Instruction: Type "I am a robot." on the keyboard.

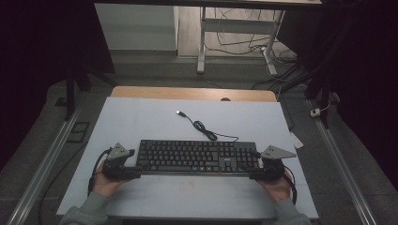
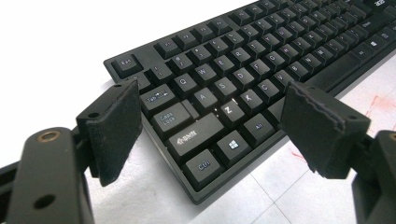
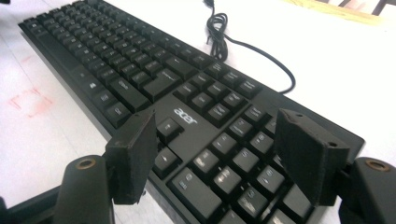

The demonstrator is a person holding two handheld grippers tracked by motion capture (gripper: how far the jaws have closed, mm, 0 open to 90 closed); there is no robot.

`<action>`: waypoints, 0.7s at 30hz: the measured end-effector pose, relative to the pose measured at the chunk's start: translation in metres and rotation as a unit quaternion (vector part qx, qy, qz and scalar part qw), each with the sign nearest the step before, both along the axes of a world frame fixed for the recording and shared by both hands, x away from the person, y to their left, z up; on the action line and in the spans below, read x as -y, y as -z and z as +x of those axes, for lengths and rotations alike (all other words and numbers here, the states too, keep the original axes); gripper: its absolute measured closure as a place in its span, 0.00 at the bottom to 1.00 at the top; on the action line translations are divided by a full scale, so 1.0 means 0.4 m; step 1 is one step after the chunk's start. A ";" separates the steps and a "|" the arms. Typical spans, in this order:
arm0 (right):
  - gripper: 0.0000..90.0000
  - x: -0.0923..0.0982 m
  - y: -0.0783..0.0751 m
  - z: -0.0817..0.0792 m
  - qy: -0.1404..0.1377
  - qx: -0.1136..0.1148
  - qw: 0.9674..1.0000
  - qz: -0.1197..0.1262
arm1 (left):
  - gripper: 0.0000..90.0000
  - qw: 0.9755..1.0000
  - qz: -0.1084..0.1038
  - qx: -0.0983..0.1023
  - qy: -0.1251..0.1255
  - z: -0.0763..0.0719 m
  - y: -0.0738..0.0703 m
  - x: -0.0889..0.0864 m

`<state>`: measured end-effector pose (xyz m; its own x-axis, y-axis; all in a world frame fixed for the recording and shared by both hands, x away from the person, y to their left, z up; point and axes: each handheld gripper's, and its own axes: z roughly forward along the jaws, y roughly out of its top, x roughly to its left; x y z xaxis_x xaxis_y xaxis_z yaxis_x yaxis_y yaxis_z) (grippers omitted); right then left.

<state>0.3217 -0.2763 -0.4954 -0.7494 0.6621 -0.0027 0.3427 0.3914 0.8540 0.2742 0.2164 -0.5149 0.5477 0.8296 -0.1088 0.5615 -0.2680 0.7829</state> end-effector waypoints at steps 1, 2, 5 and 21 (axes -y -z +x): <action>0.34 -0.004 0.000 0.001 0.000 -0.001 1.000 0.002 | 0.22 1.000 0.000 0.000 0.000 0.000 0.000 0.000; 0.34 -0.009 0.000 0.002 0.000 -0.001 1.000 0.004 | 0.23 1.000 0.000 0.000 0.000 0.000 0.000 0.000; 0.35 -0.026 -0.001 0.005 -0.004 0.001 1.000 -0.001 | 0.23 1.000 0.002 0.000 0.000 0.000 0.001 0.001; 0.49 -0.135 -0.012 0.031 -0.043 -0.015 0.999 -0.005 | 0.24 1.000 0.001 -0.002 0.000 0.001 0.003 0.001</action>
